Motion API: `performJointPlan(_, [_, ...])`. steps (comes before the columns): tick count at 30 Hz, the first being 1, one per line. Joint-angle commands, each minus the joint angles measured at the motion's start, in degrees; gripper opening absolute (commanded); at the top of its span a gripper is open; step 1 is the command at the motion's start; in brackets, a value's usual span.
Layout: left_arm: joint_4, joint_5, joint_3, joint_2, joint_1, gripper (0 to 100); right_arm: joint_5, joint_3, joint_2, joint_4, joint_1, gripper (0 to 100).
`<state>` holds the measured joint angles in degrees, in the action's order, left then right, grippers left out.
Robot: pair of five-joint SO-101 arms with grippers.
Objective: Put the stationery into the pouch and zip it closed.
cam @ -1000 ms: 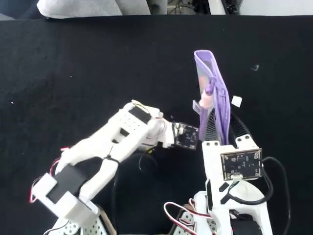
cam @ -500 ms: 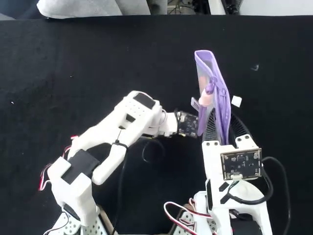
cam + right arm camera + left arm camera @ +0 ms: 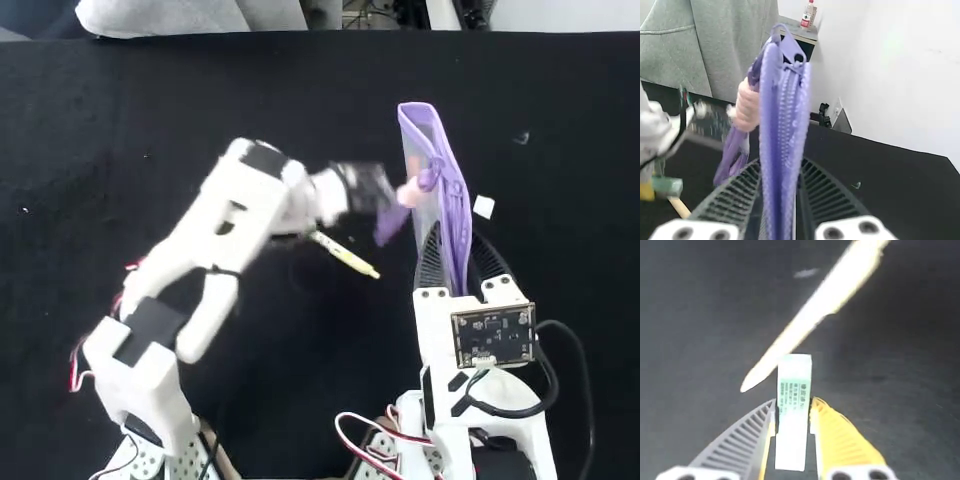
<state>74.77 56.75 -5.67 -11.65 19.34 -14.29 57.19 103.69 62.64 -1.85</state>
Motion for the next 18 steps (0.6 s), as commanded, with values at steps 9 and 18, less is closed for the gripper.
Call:
performJointPlan(9, [-7.65,-39.74,-15.16,10.64,-9.27,3,0.35,-1.54,4.88,0.0,2.55,1.1])
performJointPlan(18, [-16.88,-77.71,-15.52,16.7,-13.14,3,0.35,-3.56,4.88,2.37,4.04,1.1])
